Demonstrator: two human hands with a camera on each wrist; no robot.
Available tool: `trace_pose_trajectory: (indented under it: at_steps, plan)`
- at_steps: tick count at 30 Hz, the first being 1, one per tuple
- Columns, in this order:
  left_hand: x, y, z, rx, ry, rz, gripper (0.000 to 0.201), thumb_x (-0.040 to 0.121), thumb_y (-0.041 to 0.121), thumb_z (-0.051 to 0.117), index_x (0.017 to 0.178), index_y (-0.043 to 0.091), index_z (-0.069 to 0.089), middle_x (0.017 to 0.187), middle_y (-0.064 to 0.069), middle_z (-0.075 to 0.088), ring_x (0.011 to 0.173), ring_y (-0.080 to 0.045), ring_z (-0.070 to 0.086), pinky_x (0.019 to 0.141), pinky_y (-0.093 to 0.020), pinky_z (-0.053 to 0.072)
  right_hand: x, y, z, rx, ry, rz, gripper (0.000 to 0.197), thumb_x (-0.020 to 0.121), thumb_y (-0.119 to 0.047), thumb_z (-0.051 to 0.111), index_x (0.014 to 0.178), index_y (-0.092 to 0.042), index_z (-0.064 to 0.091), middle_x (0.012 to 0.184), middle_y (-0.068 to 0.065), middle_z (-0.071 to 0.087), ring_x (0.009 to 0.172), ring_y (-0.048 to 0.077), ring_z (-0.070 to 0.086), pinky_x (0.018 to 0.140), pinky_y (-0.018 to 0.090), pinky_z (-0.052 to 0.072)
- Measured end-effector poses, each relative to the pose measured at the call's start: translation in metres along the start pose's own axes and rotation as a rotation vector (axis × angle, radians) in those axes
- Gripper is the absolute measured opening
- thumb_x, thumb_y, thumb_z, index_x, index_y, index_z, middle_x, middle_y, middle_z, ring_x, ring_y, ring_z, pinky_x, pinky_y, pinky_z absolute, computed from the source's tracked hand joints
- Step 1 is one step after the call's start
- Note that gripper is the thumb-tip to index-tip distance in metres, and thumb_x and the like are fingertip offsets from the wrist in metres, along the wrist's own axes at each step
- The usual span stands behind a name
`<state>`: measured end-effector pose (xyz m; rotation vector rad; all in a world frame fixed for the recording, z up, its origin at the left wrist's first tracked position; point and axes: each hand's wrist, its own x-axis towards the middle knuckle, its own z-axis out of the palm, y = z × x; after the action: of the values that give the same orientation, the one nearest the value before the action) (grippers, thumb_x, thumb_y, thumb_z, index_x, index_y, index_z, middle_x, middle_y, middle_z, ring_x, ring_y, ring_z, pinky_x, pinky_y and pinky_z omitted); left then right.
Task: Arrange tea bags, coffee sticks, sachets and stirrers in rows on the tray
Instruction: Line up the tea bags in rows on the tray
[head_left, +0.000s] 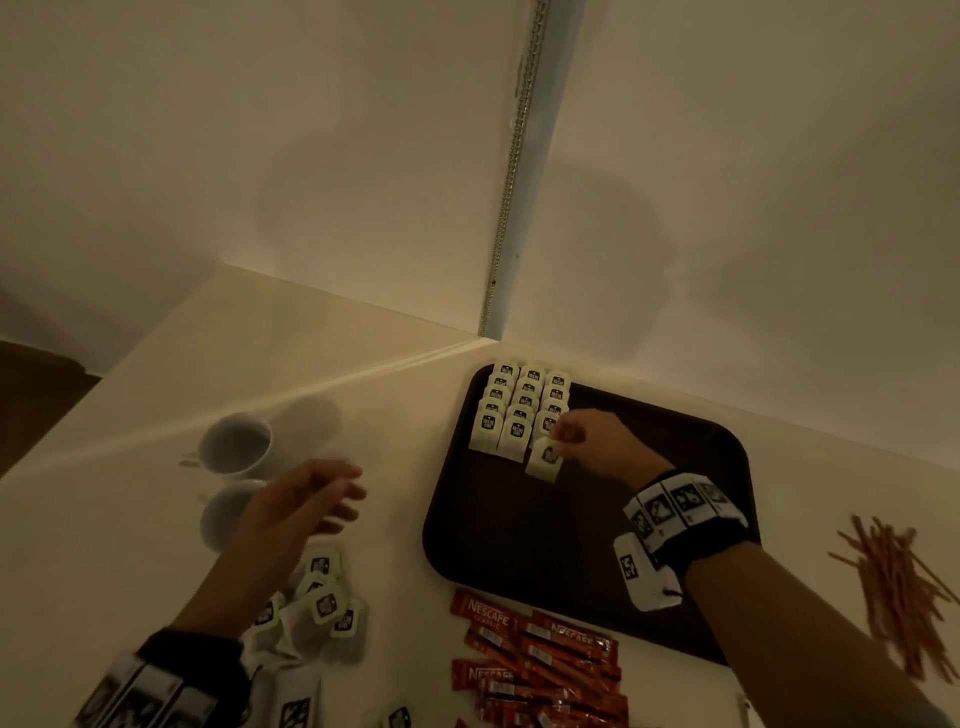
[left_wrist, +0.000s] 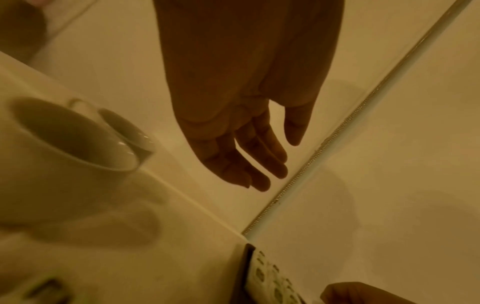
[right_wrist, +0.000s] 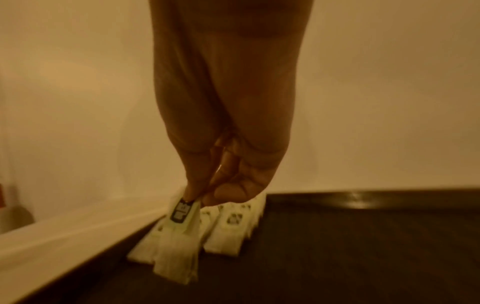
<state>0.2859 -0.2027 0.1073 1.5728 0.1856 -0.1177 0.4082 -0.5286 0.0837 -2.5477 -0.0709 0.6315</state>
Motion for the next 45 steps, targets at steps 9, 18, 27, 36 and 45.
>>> trace_pose_trajectory:
  at_steps: [9,18,27,36,45]
  plan:
    - [-0.042,-0.045,-0.047,0.030,0.148,-0.199,0.021,0.093,-0.004,0.046,0.095,0.001,0.066,0.081,-0.017,0.071,0.063,-0.014,0.065,0.056,-0.018,0.052,0.032,0.020,0.020,0.047,0.132,0.073,0.014,0.085,-0.008,0.065,0.098,-0.005,0.063,0.107,0.007,0.063,0.095,0.012,0.055,0.080,0.022,0.042]
    - [-0.060,-0.056,-0.068,0.065,0.202,-0.289,0.019,0.095,-0.001,0.046,0.094,0.002,0.065,0.075,-0.010,0.072,0.060,-0.013,0.065,0.052,-0.015,0.049,0.048,0.022,0.026,0.092,0.225,0.108,0.012,0.085,-0.002,0.063,0.096,-0.002,0.062,0.100,0.012,0.066,0.094,0.019,0.060,0.075,0.023,0.043]
    - [-0.069,-0.046,-0.055,0.156,0.171,-0.230,0.016,0.094,0.004,0.050,0.094,0.006,0.066,0.077,0.000,0.071,0.069,-0.012,0.064,0.062,-0.019,0.052,-0.011,-0.046,0.064,0.018,0.162,-0.353,0.020,0.084,-0.024,0.066,0.100,-0.014,0.059,0.097,-0.001,0.055,0.087,0.012,0.050,0.077,0.025,0.041]
    - [-0.070,-0.059,-0.041,0.477,0.073,-0.086,0.012,0.085,0.006,0.067,0.088,0.018,0.066,0.074,0.008,0.067,0.064,-0.001,0.058,0.063,-0.012,0.046,-0.104,-0.101,0.180,-0.579,-0.467,-0.771,0.049,0.084,-0.048,0.060,0.123,-0.020,0.051,0.119,0.004,0.054,0.107,0.023,0.046,0.087,0.037,0.038]
    - [-0.092,-0.086,-0.046,0.985,0.086,-0.229,0.043,0.069,0.033,0.082,0.093,0.012,0.053,0.086,-0.001,0.053,0.082,-0.021,0.053,0.068,-0.030,0.038,-0.123,-0.110,0.207,-0.710,-0.442,-0.726,0.055,0.083,-0.031,0.066,0.126,-0.007,0.044,0.124,0.014,0.049,0.110,0.030,0.046,0.089,0.040,0.038]
